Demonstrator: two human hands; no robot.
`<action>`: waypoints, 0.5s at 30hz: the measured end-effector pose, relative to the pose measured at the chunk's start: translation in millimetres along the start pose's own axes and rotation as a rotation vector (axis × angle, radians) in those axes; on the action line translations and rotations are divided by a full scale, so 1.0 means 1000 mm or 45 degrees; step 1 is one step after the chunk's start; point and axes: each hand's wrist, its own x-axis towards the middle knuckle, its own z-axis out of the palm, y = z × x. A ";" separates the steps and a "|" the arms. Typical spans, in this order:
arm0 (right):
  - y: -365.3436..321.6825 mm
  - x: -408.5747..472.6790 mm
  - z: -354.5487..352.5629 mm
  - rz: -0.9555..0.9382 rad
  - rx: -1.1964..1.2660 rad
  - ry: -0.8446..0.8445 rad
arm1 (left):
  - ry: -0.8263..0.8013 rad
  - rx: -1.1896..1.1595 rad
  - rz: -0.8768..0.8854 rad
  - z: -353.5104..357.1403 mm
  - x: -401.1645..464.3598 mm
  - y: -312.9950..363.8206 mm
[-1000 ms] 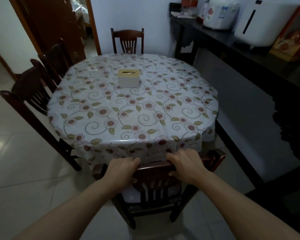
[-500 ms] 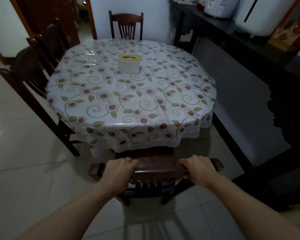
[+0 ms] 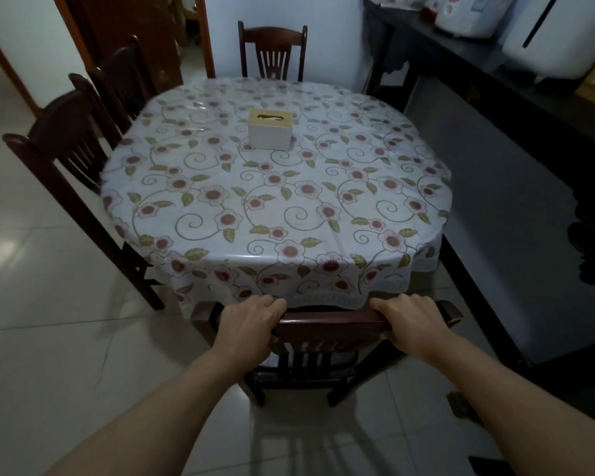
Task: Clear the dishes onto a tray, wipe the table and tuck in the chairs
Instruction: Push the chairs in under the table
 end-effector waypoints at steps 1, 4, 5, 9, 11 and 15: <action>0.002 0.003 0.002 0.000 0.004 0.004 | -0.005 0.008 -0.001 0.001 0.006 -0.002; 0.006 0.010 0.009 0.004 0.044 0.007 | -0.035 0.040 -0.006 0.006 0.018 -0.007; 0.008 0.014 0.010 0.007 0.050 0.012 | -0.045 0.050 -0.013 0.008 0.022 -0.007; 0.017 0.025 0.013 0.009 0.033 0.033 | -0.054 0.054 -0.049 0.013 0.033 -0.007; 0.020 0.030 0.013 0.007 0.029 0.043 | -0.051 0.054 -0.052 0.016 0.038 -0.008; 0.024 0.030 0.014 0.013 0.054 0.040 | -0.052 0.075 -0.034 0.017 0.040 -0.006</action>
